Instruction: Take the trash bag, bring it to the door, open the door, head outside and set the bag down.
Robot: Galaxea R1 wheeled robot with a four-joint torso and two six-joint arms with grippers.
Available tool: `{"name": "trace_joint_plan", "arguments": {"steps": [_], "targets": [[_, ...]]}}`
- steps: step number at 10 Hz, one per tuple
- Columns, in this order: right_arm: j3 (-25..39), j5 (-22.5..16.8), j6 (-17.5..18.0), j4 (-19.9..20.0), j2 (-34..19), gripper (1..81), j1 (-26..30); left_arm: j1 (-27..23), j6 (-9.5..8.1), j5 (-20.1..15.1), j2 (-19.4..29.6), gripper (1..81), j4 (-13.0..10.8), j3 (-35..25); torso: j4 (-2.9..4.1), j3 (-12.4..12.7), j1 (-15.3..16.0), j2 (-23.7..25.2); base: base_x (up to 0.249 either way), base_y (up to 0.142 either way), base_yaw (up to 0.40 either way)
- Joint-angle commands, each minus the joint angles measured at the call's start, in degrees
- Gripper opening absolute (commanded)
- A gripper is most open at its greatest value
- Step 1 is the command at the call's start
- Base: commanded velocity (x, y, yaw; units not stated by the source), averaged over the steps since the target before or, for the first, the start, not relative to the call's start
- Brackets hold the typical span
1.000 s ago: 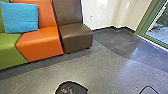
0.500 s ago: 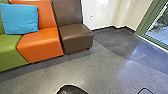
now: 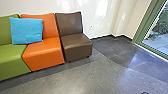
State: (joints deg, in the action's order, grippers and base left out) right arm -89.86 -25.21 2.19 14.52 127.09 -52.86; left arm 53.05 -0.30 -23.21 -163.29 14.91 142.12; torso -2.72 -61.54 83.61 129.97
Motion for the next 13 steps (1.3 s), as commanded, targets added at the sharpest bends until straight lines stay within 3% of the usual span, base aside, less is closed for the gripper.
{"name": "trace_joint_plan", "arguments": {"steps": [1,3,4,5,8,10,13], "targets": [[-1.27,-3.62,-0.26,1.56,-0.67,81.1,2.27,-3.62,0.04,-3.86,1.12,1.0,0.30,-0.70,0.00,5.45,-3.61,-5.60,0.000,0.000,0.000],[-3.03,-3.00,-0.35,1.48,0.39,81.1,0.95,-2.12,0.13,-3.77,1.56,1.0,0.12,-0.70,0.00,9.58,-6.38,-9.77,0.000,0.000,0.000],[-3.47,-3.09,-0.44,1.39,0.74,81.1,0.43,-1.50,0.22,-3.68,1.57,1.0,0.12,-0.70,0.00,10.51,-7.71,-11.81,0.000,0.000,0.000],[-3.91,-3.00,-0.61,1.21,1.09,81.1,-0.10,-0.89,0.92,-3.60,1.65,1.0,0.21,-0.70,0.00,7.91,-9.03,-13.82,0.000,0.000,0.000],[-4.44,-2.13,-1.40,1.04,1.79,81.1,-2.21,0.78,1.18,-3.51,1.91,1.0,0.12,-0.61,0.00,9.62,-12.37,-18.93,0.000,0.000,0.000],[-5.93,-1.77,-1.58,0.95,2.58,81.1,-3.88,2.19,2.77,-3.42,2.09,1.0,0.30,-0.70,0.00,9.71,-14.97,-22.98,0.000,0.000,0.000],[-8.22,-0.63,-2.72,0.95,3.73,81.1,-5.55,2.89,2.85,-3.33,1.83,1.0,0.30,-0.70,0.00,9.71,-18.97,-29.23,0.000,0.000,0.000]]}}
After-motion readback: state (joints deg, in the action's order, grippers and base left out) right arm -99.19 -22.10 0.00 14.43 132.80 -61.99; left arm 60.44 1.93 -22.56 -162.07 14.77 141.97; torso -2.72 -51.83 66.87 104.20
